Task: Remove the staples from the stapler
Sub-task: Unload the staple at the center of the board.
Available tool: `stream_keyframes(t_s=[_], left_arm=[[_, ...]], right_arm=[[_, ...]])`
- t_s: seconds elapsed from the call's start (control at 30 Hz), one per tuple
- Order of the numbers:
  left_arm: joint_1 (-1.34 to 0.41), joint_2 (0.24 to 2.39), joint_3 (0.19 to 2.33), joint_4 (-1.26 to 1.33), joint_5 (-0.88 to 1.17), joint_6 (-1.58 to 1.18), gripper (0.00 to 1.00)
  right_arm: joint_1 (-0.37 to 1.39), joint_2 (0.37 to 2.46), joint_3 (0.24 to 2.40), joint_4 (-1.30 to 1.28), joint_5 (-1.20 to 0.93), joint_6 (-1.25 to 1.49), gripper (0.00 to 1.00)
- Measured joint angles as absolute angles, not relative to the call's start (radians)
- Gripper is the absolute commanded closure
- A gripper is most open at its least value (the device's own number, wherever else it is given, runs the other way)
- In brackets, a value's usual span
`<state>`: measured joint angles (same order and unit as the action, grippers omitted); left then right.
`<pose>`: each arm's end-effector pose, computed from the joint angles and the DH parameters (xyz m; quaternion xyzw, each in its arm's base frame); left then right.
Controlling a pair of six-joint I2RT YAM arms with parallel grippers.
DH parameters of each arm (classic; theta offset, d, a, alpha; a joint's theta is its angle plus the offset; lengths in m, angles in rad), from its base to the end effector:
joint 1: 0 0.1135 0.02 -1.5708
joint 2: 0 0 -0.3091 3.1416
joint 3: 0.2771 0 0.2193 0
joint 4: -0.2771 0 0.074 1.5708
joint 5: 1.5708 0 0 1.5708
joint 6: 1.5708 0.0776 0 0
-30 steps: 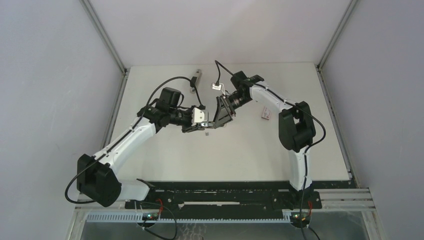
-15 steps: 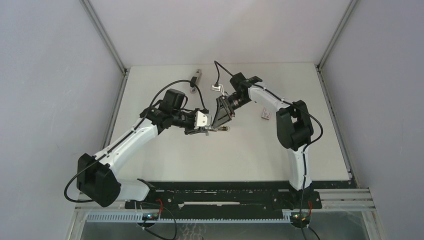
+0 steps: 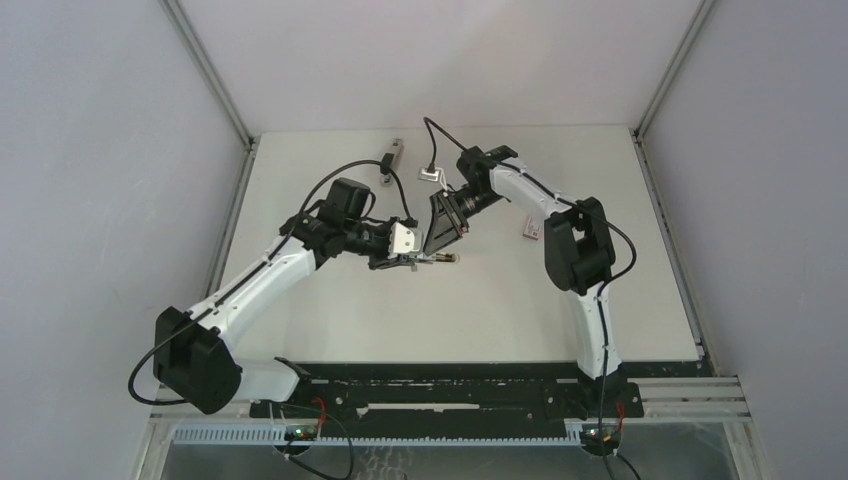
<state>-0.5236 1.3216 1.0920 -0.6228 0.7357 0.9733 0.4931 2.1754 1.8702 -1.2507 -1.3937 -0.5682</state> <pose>0.1899 -0.1698 0.3244 0.6871 0.5541 -0.2551 0.3948 0.3305 0.2643 0.2740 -0.3922 0.6590 0.6411 0.0298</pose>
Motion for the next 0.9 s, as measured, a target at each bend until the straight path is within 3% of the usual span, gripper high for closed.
stream_keyframes(t_s=[0.47, 0.9], left_arm=[[-0.524, 1.322, 1.092, -0.631, 0.735, 0.980, 1.00], [-0.524, 1.322, 1.092, -0.631, 0.735, 0.980, 1.00]], right_arm=[[0.486, 2.239, 1.981, -1.539, -1.415, -0.818, 0.49], [0.499, 2.258, 1.991, -1.583, -1.415, -0.853, 0.50]])
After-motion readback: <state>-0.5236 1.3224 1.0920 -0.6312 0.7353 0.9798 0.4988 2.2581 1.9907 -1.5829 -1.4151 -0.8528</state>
